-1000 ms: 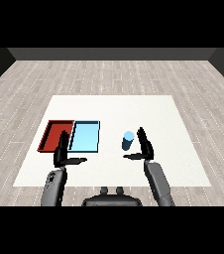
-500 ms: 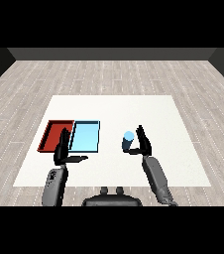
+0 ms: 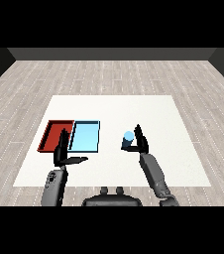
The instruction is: Pick the blue can and put it in the blue box
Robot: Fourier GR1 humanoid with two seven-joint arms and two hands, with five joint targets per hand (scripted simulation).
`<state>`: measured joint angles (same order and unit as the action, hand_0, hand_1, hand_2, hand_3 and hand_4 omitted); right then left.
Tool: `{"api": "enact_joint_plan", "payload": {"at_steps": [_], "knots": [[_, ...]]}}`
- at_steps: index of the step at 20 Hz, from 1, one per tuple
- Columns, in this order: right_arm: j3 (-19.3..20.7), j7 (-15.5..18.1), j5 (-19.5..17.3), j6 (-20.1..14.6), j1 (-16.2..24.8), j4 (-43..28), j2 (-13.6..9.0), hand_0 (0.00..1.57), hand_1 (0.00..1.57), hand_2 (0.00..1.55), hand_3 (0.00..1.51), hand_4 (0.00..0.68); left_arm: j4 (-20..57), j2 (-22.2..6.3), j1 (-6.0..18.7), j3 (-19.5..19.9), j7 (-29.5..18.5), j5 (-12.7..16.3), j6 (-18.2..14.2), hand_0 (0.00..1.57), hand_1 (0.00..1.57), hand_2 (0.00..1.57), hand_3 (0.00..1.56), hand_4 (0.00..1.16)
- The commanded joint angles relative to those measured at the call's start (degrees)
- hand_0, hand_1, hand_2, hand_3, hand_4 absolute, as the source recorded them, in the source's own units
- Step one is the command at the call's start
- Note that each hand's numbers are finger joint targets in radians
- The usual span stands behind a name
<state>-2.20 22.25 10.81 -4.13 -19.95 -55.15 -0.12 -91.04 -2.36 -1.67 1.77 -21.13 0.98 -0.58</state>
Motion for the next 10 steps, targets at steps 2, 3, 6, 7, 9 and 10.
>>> {"api": "enact_joint_plan", "payload": {"at_steps": [2,3,6,7,9,10], "knots": [[-3.54,5.36,5.60,-3.53,-5.72,10.45,0.11,0.00,0.00,0.00,0.00,0.000,2.23,0.16,0.76,0.37,-2.10,-1.67,-1.31,0.00,0.00,0.00,0.00,0.00],[0.33,0.59,2.95,0.62,-0.97,2.53,0.11,0.00,0.00,0.00,0.00,0.000,1.59,0.23,0.80,0.08,-1.00,-2.00,-1.67,0.00,0.00,0.00,0.00,0.00],[-1.17,6.81,5.11,-0.87,-5.37,12.46,0.10,0.00,0.00,0.00,0.00,0.000,4.17,-1.26,3.46,2.01,-0.47,-0.67,-0.38,0.00,0.00,0.00,0.00,0.00],[-0.54,-0.20,4.11,-1.97,-4.46,5.01,0.11,0.00,0.00,0.00,0.00,0.000,-2.77,-0.32,-2.76,0.09,-0.25,-1.27,-0.73,0.00,0.00,0.00,0.00,0.00],[1.25,10.05,5.86,-0.17,-10.61,21.54,0.11,0.00,0.00,0.00,0.00,0.000,2.49,0.17,1.62,0.50,-1.70,-1.84,-1.50,0.00,0.00,0.00,0.00,0.00],[-1.64,4.84,7.07,-1.25,-5.46,11.31,0.11,0.00,0.00,0.00,0.00,0.000,0.34,0.55,0.70,0.08,-0.06,-1.23,-1.46,0.00,0.00,0.00,0.00,0.00]]}}
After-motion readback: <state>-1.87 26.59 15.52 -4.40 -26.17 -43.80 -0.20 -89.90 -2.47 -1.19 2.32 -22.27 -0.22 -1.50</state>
